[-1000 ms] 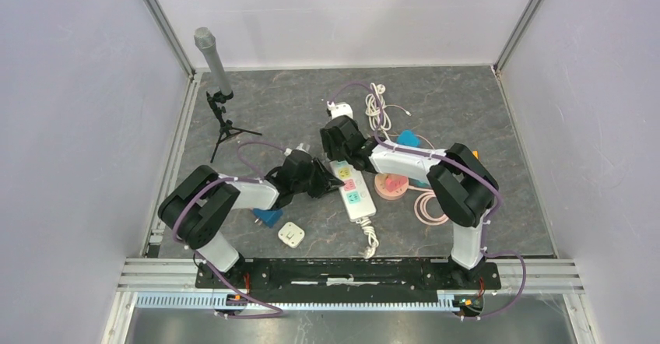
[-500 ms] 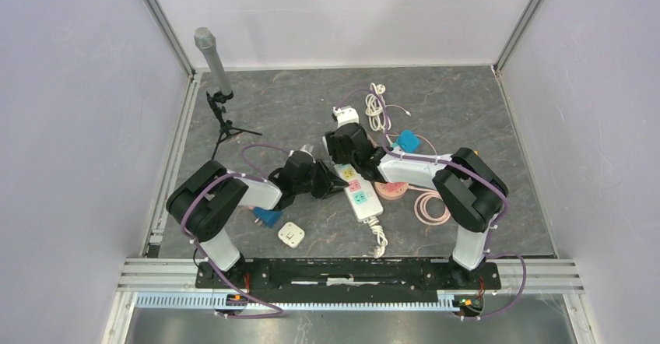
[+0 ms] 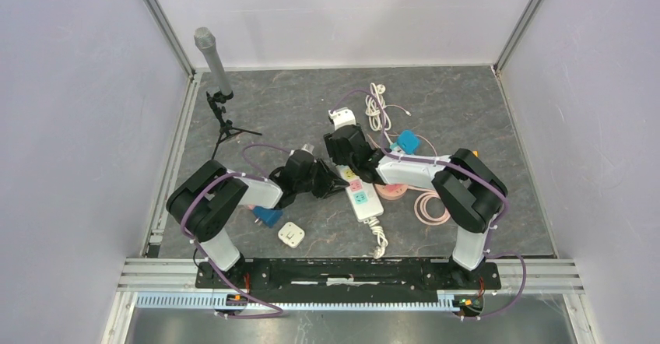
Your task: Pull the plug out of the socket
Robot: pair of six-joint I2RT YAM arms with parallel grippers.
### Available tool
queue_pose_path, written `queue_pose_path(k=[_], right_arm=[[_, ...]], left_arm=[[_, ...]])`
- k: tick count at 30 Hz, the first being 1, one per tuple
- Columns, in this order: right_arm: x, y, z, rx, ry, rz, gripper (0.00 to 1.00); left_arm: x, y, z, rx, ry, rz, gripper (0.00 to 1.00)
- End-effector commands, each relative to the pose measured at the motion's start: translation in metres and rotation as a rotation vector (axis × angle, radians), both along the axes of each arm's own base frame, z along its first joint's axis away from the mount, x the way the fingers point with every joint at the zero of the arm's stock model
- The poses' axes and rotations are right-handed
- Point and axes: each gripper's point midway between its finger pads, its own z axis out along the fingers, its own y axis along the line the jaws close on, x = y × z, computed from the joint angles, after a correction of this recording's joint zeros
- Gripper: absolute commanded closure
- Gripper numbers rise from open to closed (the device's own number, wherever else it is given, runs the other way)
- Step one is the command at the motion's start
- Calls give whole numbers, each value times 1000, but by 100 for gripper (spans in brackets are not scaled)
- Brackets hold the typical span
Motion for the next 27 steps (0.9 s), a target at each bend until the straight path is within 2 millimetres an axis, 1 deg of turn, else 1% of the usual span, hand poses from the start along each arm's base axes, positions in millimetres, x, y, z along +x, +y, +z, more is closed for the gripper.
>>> queue_pose_path(k=[1, 4, 6, 11, 12, 15, 17, 20, 22, 25, 27], right_arm=[[9, 7, 61, 12, -153, -3, 100], [5, 15, 64, -19, -170, 19, 100], [5, 15, 70, -5, -174, 23, 100], [8, 11, 81, 120, -143, 39, 100], [9, 9, 81, 146, -132, 37, 100], [9, 12, 74, 198, -86, 55, 100], [6, 17, 66, 170, -77, 61, 100], [2, 15, 59, 11, -133, 26, 100], [-1, 16, 55, -37, -145, 25, 100], [0, 10, 57, -48, -153, 7, 100], [4, 6, 62, -6, -147, 8, 100]], left_arm=[[-30, 56, -73, 298, 184, 66, 70], [-31, 55, -74, 297, 193, 63, 70], [-31, 55, -74, 302, 196, 62, 71], [-32, 58, -75, 314, 198, 67, 71], [-33, 59, -75, 314, 200, 69, 71], [-33, 59, -76, 315, 203, 69, 72], [-33, 59, -77, 316, 206, 71, 72], [-33, 59, -78, 316, 212, 72, 72], [-34, 58, -78, 312, 218, 68, 72], [-34, 57, -79, 312, 224, 62, 72], [-35, 58, -81, 318, 229, 62, 73]])
